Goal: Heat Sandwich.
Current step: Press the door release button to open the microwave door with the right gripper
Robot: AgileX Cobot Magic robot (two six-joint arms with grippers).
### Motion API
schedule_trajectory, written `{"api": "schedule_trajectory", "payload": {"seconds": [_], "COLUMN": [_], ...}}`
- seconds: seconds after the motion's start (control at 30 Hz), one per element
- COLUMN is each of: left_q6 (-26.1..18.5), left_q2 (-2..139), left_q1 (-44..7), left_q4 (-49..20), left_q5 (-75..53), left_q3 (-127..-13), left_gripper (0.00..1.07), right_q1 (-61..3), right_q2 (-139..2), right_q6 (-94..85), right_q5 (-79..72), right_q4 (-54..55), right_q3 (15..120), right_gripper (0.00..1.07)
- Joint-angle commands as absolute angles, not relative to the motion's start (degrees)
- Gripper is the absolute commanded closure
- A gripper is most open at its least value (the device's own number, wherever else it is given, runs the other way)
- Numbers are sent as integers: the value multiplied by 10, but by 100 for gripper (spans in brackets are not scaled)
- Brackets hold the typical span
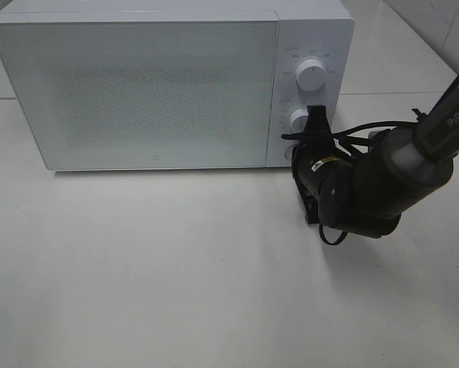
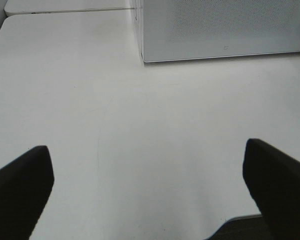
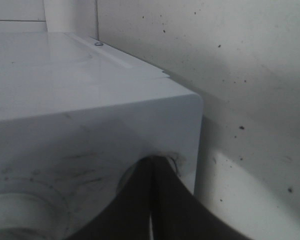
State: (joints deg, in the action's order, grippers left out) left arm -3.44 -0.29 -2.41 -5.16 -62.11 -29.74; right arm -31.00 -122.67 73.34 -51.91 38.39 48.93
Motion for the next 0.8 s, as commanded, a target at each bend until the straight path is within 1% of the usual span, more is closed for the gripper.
{"api": "schedule_trajectory", "payload": {"seconds": [0.03,0.23,0.37,0.43,0.6,0.8], "left_q6": [-32,-32,-32,-32,-32,-32], "left_q2": [-13,-13,-13,-13,-13,-13], "left_q1": [-24,-24,-24,-24,-24,-24], "left_q4": [-52,-52,-52,-52,-52,-52], "left_q5": [-614,-614,-614,-614,-614,-614], "left_q3": [-297,-297,-297,-297,-297,-297], "left_gripper": [9,9,9,9,9,9], "right_q1": [-307,-307,-307,-307,-307,-307], "right_q2": [-1223,-1223,-1228,-1243,-1269,-1273], "right_q6": [755,789,787,784,774,765], "right_q5": [-576,-596,-626,-667,-673,-674], "right_q4": [384,370,370,370,372,370], "right_q3": [496,507,532,554,587,592], "right_gripper": [107,107,107,107,107,107]}}
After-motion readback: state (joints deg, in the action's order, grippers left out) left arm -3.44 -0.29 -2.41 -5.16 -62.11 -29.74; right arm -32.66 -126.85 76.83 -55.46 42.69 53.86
